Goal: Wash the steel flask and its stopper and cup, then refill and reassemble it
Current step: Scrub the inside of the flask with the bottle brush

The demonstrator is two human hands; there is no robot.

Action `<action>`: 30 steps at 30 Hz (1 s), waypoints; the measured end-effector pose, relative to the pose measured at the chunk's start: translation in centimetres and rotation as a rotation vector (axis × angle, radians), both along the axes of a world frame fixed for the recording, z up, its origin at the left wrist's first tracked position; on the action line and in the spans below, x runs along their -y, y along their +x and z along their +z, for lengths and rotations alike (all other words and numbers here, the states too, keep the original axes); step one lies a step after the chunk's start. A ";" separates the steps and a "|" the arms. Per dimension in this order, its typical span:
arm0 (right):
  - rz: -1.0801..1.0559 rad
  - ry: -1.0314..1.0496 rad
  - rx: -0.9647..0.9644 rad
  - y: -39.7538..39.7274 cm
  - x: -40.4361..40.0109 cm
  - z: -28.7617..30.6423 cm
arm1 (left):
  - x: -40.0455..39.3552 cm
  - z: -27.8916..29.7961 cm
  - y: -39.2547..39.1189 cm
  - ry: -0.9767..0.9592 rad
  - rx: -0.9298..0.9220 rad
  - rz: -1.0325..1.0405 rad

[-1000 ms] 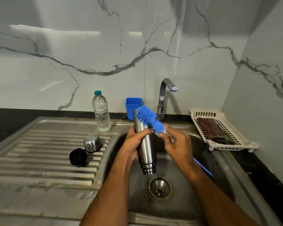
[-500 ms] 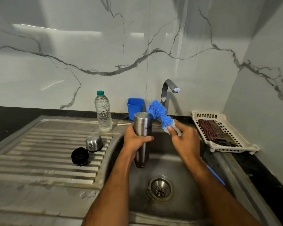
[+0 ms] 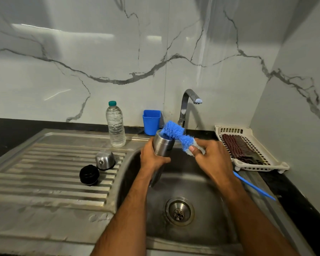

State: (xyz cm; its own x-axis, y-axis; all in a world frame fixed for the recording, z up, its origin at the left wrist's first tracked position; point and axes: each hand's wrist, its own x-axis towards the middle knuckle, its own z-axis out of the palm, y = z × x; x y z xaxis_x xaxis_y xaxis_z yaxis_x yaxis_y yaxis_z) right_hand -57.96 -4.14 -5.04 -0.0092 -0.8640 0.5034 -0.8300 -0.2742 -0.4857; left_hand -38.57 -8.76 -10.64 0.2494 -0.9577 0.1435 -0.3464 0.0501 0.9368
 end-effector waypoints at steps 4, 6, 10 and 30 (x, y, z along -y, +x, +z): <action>0.001 0.031 0.005 0.6 0.2 0.5 | -0.2 -0.3 -1.4 0.040 0.047 -0.057; 0.033 0.037 0.013 0.9 -0.2 0.6 | 0.0 -0.4 -1.3 0.040 0.049 -0.038; 0.080 0.077 0.064 0.3 -0.4 0.3 | 0.5 -0.4 -0.3 0.043 0.032 0.020; 0.004 0.119 0.073 -1.1 0.1 0.1 | 0.2 -0.1 -0.3 0.049 0.050 0.035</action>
State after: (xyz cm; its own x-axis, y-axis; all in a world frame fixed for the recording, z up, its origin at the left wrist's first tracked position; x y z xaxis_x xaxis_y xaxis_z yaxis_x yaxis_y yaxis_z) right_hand -59.09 -4.25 -4.90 -0.0388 -0.9178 0.3951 -0.7901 -0.2139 -0.5745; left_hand -38.85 -8.95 -10.76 0.2766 -0.9546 0.1102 -0.3936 -0.0079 0.9192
